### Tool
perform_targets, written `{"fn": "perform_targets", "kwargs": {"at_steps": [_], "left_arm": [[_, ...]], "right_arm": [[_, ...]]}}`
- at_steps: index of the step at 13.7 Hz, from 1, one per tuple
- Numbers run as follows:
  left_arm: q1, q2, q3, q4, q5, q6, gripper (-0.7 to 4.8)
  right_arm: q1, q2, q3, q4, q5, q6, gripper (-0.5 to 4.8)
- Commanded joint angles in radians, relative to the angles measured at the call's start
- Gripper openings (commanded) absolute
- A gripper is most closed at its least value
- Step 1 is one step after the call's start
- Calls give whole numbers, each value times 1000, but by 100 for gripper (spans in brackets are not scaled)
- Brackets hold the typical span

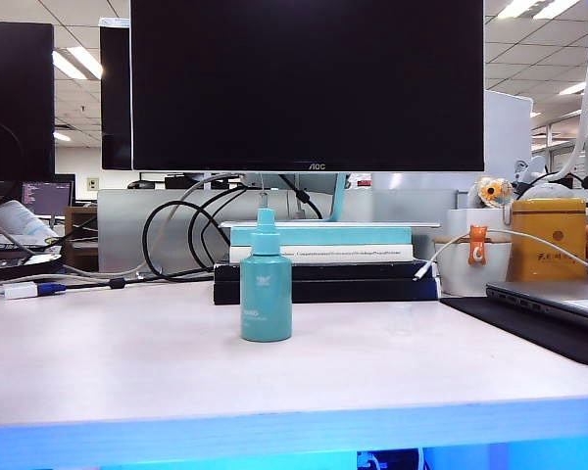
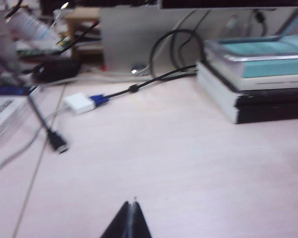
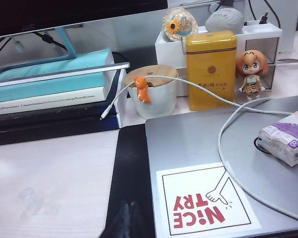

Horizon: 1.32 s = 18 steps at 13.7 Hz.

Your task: Pick up the sprayer with the left hand, pick up its lid with the right hand then put the lid on the sprayer.

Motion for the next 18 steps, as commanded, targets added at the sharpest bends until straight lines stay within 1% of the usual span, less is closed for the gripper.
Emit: {"fn": "perform_targets", "kwargs": {"at_steps": [1, 3, 4, 5, 6, 7, 8, 9, 10, 11, 12, 14, 15, 16, 17, 18], "left_arm": [[39, -3, -1, 42, 8, -55, -5], [41, -3, 0, 53, 8, -50, -5], [40, -3, 2, 40, 39, -62, -5], [40, -3, 3, 84, 151, -88, -5], [40, -3, 8, 135, 204, -144, -5], [40, -3, 18, 135, 202, -156, -6], [40, 0, 55, 134, 204, -143, -5], [40, 11, 82, 161, 253, -132, 6], [40, 35, 85, 245, 313, -154, 58], [40, 82, 109, 285, 324, -183, 58], [40, 99, 123, 284, 325, -180, 58], [40, 182, 198, 285, 345, -143, 58], [40, 238, 243, 292, 346, -106, 66], [40, 349, 299, 320, 370, -34, 160], [37, 600, 321, 528, 626, 88, 442], [23, 750, 322, 678, 674, 66, 443]], "right_arm": [[-1, 0, -6, -14, 6, -3, -5], [0, 0, -6, -10, -2, 5, -5], [0, -1, -6, -8, -2, 5, -5], [0, 0, -6, 18, -1, 8, -5], [0, 0, -3, 66, 2, 56, -6], [0, 0, 3, 74, 4, 79, -6], [0, 0, 37, 80, 33, 123, -6], [0, 0, 82, 82, 56, 133, -6], [0, 17, 132, 102, 79, 133, -6], [0, 69, 192, 101, 92, 131, -6], [0, 90, 211, 101, 91, 131, -6], [2, 188, 281, 102, 84, 128, -6], [3, 263, 327, 103, 84, 127, -6], [3, 374, 379, 121, 81, 110, -6], [2, 579, 416, 336, -68, -32, -5], [2, 690, 416, 458, -166, -163, -4]]}}
